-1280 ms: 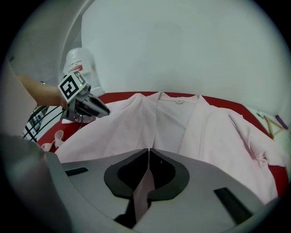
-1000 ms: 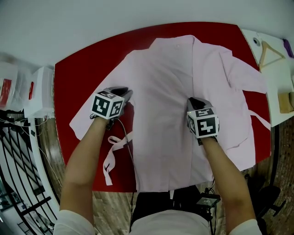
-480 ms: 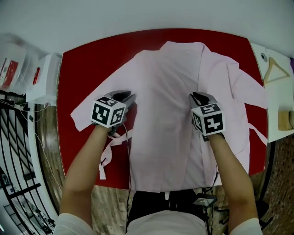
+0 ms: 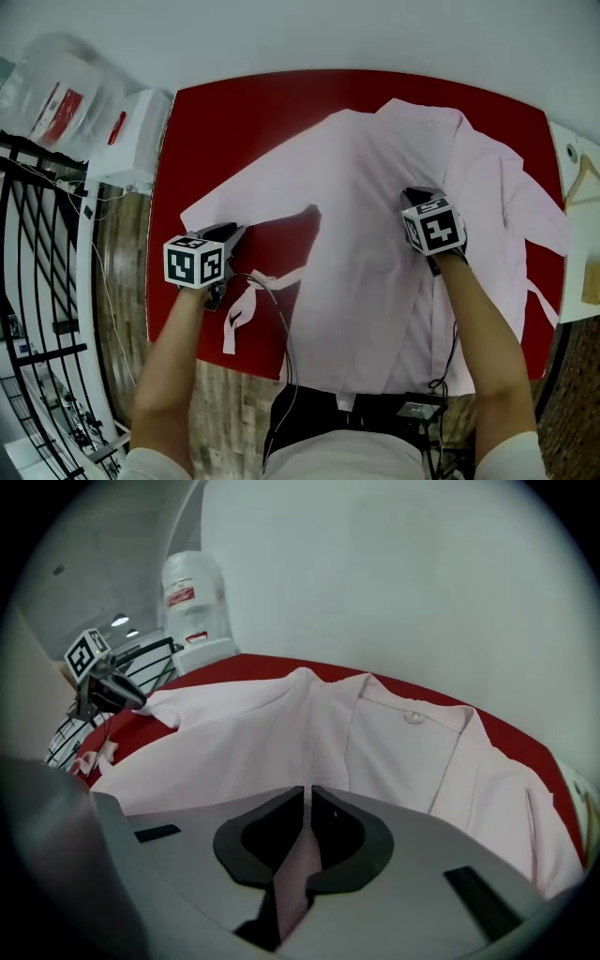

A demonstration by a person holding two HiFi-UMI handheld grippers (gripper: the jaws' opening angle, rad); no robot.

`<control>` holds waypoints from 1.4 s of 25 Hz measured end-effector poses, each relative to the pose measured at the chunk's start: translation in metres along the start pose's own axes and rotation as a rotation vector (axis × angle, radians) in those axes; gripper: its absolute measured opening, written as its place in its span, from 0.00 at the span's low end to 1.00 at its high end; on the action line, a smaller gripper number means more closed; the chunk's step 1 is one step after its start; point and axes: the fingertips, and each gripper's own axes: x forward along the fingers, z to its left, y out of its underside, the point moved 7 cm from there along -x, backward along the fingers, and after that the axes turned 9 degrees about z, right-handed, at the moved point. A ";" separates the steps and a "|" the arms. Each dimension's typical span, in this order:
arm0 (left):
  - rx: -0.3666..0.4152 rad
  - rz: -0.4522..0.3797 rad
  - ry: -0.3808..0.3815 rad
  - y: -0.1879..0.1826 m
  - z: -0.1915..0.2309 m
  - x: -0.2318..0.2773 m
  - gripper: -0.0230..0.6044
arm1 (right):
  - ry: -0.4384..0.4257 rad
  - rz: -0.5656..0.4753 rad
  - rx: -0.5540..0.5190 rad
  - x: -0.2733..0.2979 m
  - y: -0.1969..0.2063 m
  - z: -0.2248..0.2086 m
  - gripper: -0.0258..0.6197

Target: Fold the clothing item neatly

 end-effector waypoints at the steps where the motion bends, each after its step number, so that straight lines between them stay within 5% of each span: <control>1: -0.013 0.002 -0.001 0.007 0.009 -0.002 0.16 | 0.025 0.008 -0.002 0.001 0.000 -0.003 0.08; 5: -0.047 -0.009 0.009 0.026 0.037 -0.006 0.16 | 0.209 0.043 0.010 -0.003 -0.005 -0.016 0.08; 9: -0.065 -0.033 0.039 0.037 0.057 -0.011 0.16 | 0.254 -0.022 -0.011 -0.018 -0.024 0.006 0.08; 21: -0.167 -0.127 0.133 0.063 0.101 -0.030 0.16 | -0.056 -0.171 -0.450 0.001 -0.088 0.237 0.09; 25: -0.210 -0.157 0.149 0.071 0.111 -0.036 0.16 | -0.148 -0.182 -0.605 0.021 -0.099 0.312 0.16; 35: -0.300 -0.178 0.141 0.092 0.144 -0.044 0.16 | -0.179 -0.181 -0.917 0.056 -0.115 0.413 0.23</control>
